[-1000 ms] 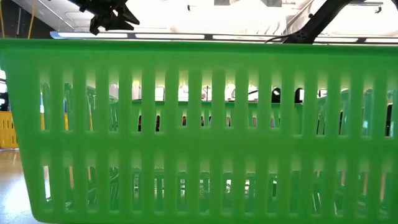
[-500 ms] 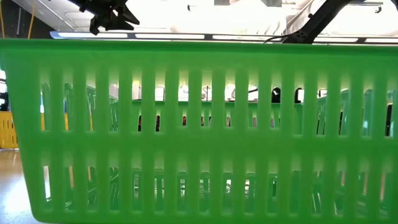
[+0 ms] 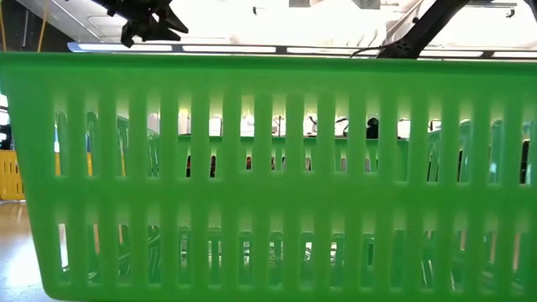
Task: Sort crayons
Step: Put the gray crayon into the black bin
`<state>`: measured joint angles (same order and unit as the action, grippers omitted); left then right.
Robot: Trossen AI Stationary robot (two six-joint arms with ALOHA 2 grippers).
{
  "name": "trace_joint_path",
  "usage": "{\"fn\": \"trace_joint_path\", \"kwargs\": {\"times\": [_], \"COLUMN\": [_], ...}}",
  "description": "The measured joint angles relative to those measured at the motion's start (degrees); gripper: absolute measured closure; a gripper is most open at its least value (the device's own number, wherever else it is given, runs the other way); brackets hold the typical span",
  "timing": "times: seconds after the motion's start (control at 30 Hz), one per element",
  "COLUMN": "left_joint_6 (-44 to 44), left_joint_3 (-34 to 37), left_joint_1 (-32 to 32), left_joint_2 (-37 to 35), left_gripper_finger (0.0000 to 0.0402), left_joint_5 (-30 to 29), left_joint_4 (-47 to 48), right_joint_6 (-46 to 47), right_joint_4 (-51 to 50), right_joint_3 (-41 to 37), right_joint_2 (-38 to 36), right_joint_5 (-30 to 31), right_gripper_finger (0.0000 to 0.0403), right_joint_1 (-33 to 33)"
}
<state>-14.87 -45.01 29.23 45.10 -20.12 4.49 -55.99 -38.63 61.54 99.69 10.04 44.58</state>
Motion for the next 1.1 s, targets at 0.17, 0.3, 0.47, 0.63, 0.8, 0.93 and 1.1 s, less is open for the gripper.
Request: {"fn": "trace_joint_path", "kwargs": {"times": [0.17, 0.3, 0.47, 0.63, 0.8, 0.93, 1.1], "left_joint_6": [0.00, 0.02, 0.00, 0.01, 0.02, 0.04, 0.04], "left_joint_3": [0.00, 0.00, 0.02, 0.02, 0.02, 0.02, 0.02], "left_joint_1": [0.00, -0.01, 0.00, -0.01, 0.00, 0.00, 0.00], "left_joint_2": [0.00, 0.00, 0.00, 0.00, 0.00, 0.00, 0.00], "left_gripper_finger": [0.0275, 0.0275, 0.0275, 0.0275, 0.0275, 0.0275, 0.0275], "left_joint_5": [0.00, 0.02, 0.02, 0.02, 0.02, 0.02, 0.02], "left_joint_4": [0.43, 0.64, 0.74, 0.81, 0.83, 0.83, 0.85], "right_joint_6": [-1.07, -1.07, -1.01, 0.89, 4.75, 10.40, 17.43], "right_joint_4": [-0.30, -0.04, 0.72, 0.46, -0.80, -4.71, -11.48], "right_joint_3": [-0.02, 0.20, 0.20, 0.13, 0.08, 2.26, 9.01], "right_joint_2": [3.84, 6.40, 7.24, 7.33, 7.43, 7.71, 6.22], "right_joint_5": [2.27, 4.42, 4.55, 4.35, 4.08, 4.28, 4.62], "right_gripper_finger": [0.0265, 0.0265, 0.0265, 0.0291, 0.0382, 0.0388, 0.0398], "right_joint_1": [-0.39, -0.63, -0.66, -0.66, -0.81, -0.76, -0.87]}}
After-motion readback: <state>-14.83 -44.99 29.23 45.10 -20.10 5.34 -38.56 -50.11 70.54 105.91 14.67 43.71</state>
